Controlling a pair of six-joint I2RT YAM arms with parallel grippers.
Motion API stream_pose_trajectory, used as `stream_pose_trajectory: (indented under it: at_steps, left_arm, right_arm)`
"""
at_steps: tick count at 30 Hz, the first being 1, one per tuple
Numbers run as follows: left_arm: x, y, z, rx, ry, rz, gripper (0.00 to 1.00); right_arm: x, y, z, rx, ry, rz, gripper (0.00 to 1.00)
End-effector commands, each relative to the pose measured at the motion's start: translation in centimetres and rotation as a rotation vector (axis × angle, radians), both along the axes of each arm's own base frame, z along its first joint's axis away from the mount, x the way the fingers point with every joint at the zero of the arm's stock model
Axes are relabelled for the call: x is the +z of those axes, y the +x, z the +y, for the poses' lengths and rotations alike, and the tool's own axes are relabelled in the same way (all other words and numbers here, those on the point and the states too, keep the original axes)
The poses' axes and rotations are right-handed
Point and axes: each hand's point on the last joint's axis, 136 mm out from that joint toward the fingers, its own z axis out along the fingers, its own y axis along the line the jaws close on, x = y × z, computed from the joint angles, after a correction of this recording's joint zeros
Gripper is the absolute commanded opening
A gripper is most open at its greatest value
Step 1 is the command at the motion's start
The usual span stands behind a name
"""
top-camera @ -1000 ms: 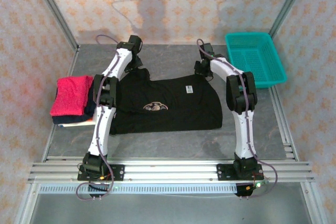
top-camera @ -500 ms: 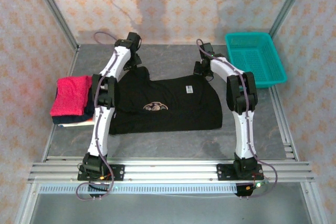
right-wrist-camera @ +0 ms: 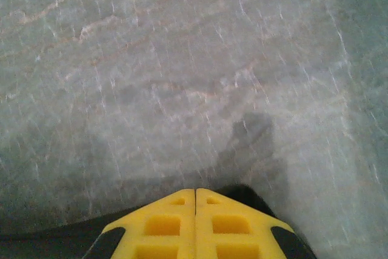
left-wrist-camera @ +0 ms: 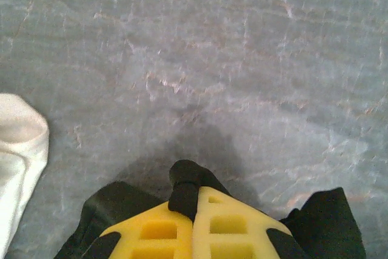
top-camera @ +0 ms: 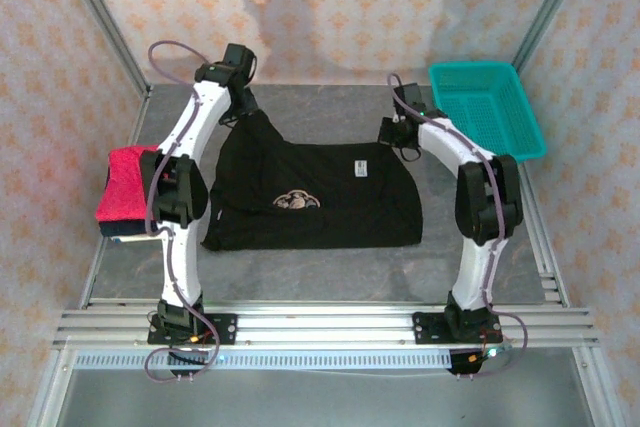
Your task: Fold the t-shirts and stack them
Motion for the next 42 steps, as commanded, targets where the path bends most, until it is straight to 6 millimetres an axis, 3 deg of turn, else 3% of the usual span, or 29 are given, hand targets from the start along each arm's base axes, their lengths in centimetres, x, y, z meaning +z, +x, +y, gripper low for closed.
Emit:
stream_pose_trajectory:
  at_steps: [1, 7, 17, 23, 34, 42]
  left_arm:
    - [2.3, -2.0, 0.2, -0.007, 0.052, -0.050, 0.00]
    - [3.1, -6.5, 0.5, 0.008, 0.069, -0.063, 0.00]
    - [0.5, -13.2, 1.6, 0.062, 0.065, -0.007, 0.00]
    - [-0.9, -16.6, 1.9, 0.080, 0.056, 0.036, 0.00]
    - [-4.1, -22.5, 2.4, 0.130, 0.024, 0.106, 0.00]
    - [-5.7, -25.2, 2.4, 0.151, -0.004, 0.146, 0.00]
  right_arm:
    - [1.4, -1.1, 0.0, 0.019, 0.005, -0.041, 0.00]
    - [1.7, -3.6, -0.1, 0.027, 0.036, -0.040, 0.00]
    - [0.9, -7.3, 0.1, 0.046, 0.044, -0.001, 0.00]
    - [0.1, -9.3, -0.8, 0.020, 0.024, 0.030, 0.00]
    - [-1.3, -12.2, -1.3, -0.002, 0.036, 0.087, 0.00]
    - [-3.1, -13.4, -1.5, -0.011, 0.028, 0.143, 0.00]
